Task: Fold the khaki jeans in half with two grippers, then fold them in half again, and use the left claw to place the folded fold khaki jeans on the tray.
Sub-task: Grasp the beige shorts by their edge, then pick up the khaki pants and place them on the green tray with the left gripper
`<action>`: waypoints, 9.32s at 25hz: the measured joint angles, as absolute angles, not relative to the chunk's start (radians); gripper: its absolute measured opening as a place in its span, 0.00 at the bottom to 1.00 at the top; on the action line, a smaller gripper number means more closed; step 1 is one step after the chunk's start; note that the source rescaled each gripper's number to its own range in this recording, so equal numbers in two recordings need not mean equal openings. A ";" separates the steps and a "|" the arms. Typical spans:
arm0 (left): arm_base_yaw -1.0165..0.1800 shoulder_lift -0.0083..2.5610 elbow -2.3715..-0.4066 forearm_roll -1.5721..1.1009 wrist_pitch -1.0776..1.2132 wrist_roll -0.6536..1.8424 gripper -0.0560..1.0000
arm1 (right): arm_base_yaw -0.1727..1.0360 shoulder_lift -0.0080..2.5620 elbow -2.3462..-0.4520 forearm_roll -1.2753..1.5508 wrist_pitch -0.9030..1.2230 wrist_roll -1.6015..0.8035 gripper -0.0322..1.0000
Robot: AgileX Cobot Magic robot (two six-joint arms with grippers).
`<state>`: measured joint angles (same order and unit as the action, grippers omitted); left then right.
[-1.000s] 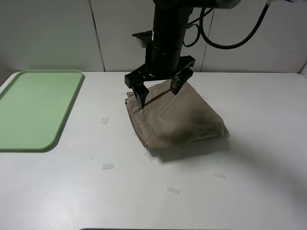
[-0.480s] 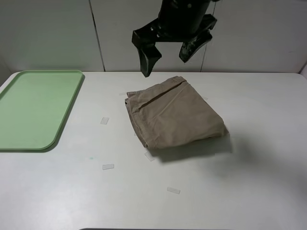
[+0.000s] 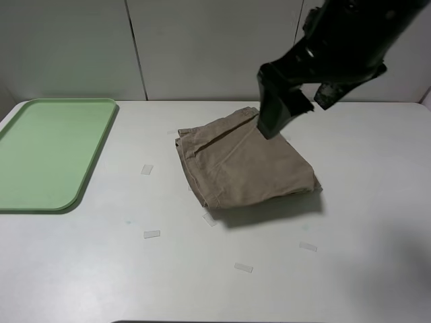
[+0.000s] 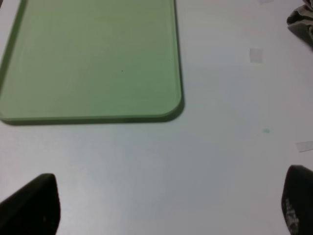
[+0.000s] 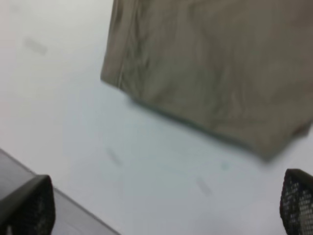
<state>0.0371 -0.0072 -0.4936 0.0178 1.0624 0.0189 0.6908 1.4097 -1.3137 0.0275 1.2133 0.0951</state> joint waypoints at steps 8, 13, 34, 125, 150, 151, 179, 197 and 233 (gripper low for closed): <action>0.037 -0.007 -0.494 0.018 1.062 0.019 0.88 | 0.691 1.162 -1.053 0.028 1.213 0.097 1.00; 0.037 -0.007 -0.494 0.018 1.062 0.019 0.88 | 0.691 1.008 -0.928 0.028 1.214 0.105 1.00; 0.037 -0.007 -0.494 0.018 1.062 0.019 0.88 | 0.428 0.216 -0.684 -0.075 1.211 0.117 1.00; 0.037 0.643 -0.632 -0.103 0.925 0.095 1.00 | 0.005 -0.005 -0.500 -0.053 1.028 0.110 1.00; -0.191 1.334 -0.683 -0.431 0.455 0.349 1.00 | 0.005 -0.006 -0.500 -0.053 1.028 0.110 1.00; -0.216 1.363 -0.703 -0.432 0.446 0.341 1.00 | 0.005 -0.006 -0.500 -0.053 1.028 0.110 1.00; -0.575 2.101 -1.295 -0.435 0.343 0.161 1.00 | 0.005 -0.006 -0.500 -0.053 1.028 0.110 1.00; -0.614 2.206 -1.366 -0.435 0.296 0.127 0.84 | 0.005 -0.006 -0.500 -0.053 1.028 0.110 1.00; -0.471 2.055 -1.395 -0.267 0.603 0.123 0.15 | 0.005 -0.006 -0.500 -0.053 1.028 0.110 1.00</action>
